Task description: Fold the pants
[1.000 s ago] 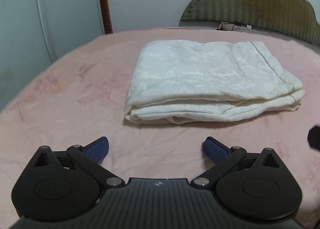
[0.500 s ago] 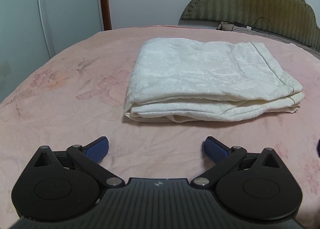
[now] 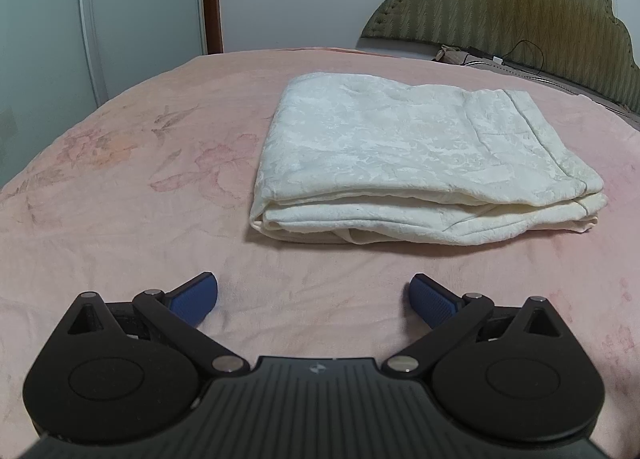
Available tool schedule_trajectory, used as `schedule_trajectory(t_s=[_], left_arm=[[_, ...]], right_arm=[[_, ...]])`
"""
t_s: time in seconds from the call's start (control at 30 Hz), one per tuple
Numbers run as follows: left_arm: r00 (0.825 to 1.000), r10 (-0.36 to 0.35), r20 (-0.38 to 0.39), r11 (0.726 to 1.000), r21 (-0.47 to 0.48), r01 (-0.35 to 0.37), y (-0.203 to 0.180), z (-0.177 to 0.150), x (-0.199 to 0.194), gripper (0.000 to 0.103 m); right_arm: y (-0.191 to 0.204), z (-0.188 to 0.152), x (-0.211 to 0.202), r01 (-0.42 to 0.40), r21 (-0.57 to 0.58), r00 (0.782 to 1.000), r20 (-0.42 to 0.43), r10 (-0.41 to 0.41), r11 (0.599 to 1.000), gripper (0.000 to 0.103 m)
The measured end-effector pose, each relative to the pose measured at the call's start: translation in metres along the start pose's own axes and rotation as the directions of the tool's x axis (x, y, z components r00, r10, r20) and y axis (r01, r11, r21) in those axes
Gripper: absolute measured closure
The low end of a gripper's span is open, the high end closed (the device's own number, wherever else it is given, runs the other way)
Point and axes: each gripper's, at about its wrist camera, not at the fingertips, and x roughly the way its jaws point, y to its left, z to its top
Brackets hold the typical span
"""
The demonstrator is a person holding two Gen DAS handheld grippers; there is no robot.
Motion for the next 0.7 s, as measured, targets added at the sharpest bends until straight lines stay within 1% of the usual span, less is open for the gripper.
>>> schedule_trajectory(t_s=[0.03, 0.07, 0.1, 0.13, 0.17, 0.2, 0.23, 0.27, 0.3, 0.37, 0.4, 0.43, 0.47, 0.57, 0.63, 0.7], left_arm=[[1.000, 0.001, 0.000, 1.000, 0.001, -0.001, -0.001, 0.000, 0.000, 0.000], [1.000, 0.000, 0.000, 1.000, 0.001, 0.000, -0.001, 0.000, 0.000, 0.000], [1.000, 0.000, 0.000, 1.000, 0.001, 0.000, -0.001, 0.000, 0.000, 0.000], [1.000, 0.001, 0.000, 1.000, 0.001, -0.001, -0.001, 0.000, 0.000, 0.000], [1.000, 0.000, 0.000, 1.000, 0.001, 0.000, -0.001, 0.000, 0.000, 0.000], [1.000, 0.000, 0.000, 1.000, 0.001, 0.000, -0.001, 0.000, 0.000, 0.000], [1.000, 0.001, 0.000, 1.000, 0.001, -0.001, -0.001, 0.000, 0.000, 0.000], [1.000, 0.001, 0.000, 1.000, 0.001, -0.001, -0.001, 0.000, 0.000, 0.000], [1.000, 0.000, 0.000, 1.000, 0.001, 0.000, -0.001, 0.000, 0.000, 0.000], [1.000, 0.001, 0.000, 1.000, 0.001, -0.001, -0.001, 0.000, 0.000, 0.000], [1.000, 0.000, 0.000, 1.000, 0.001, 0.000, 0.000, 0.000, 0.000, 0.000], [1.000, 0.001, 0.000, 1.000, 0.002, -0.001, -0.002, 0.000, 0.000, 0.000], [1.000, 0.001, 0.000, 1.000, 0.002, -0.001, -0.002, 0.000, 0.000, 0.000], [1.000, 0.002, 0.000, 1.000, 0.002, -0.002, -0.001, 0.000, 0.000, 0.000], [1.000, 0.001, 0.000, 1.000, 0.001, -0.001, -0.001, 0.001, 0.000, 0.000], [1.000, 0.001, 0.001, 1.000, 0.002, -0.001, -0.001, 0.000, 0.000, 0.000]], right_arm=[[-0.002, 0.001, 0.002, 0.053, -0.025, 0.999, 0.014, -0.052, 0.998, 0.000], [-0.006, 0.001, 0.005, 0.120, -0.057, 0.992, 0.032, -0.118, 0.991, 0.000], [-0.011, 0.000, 0.009, 0.194, -0.095, 0.981, 0.047, -0.190, 0.976, 0.000], [-0.018, -0.003, 0.017, 0.296, -0.143, 0.955, 0.056, -0.291, 0.944, 0.000], [-0.025, -0.007, 0.026, 0.386, -0.186, 0.922, 0.060, -0.382, 0.903, 0.000], [-0.032, -0.013, 0.034, 0.455, -0.220, 0.889, 0.061, -0.453, 0.863, 0.000], [-0.040, -0.019, 0.041, 0.497, -0.246, 0.865, 0.057, -0.499, 0.832, 0.000], [-0.048, -0.026, 0.048, 0.515, -0.269, 0.851, 0.047, -0.523, 0.814, 0.000], [-0.054, -0.033, 0.054, 0.520, -0.289, 0.844, 0.033, -0.535, 0.804, 0.000], [-0.060, -0.048, 0.067, 0.523, -0.327, 0.833, 0.004, -0.553, 0.787, 0.000], [-0.063, -0.052, 0.071, 0.517, -0.341, 0.832, -0.016, -0.555, 0.785, 0.000], [-0.063, -0.052, 0.076, 0.512, -0.358, 0.827, -0.041, -0.561, 0.780, 0.000], [-0.062, -0.055, 0.078, 0.513, -0.375, 0.822, -0.043, -0.568, 0.772, 0.000], [-0.056, -0.059, 0.077, 0.523, -0.400, 0.818, -0.012, -0.575, 0.752, 0.000], [-0.056, -0.062, 0.084, 0.523, -0.424, 0.807, -0.035, -0.590, 0.740, 0.000], [-0.059, -0.060, 0.084, 0.516, -0.404, 0.812, -0.051, -0.581, 0.755, 0.000]])
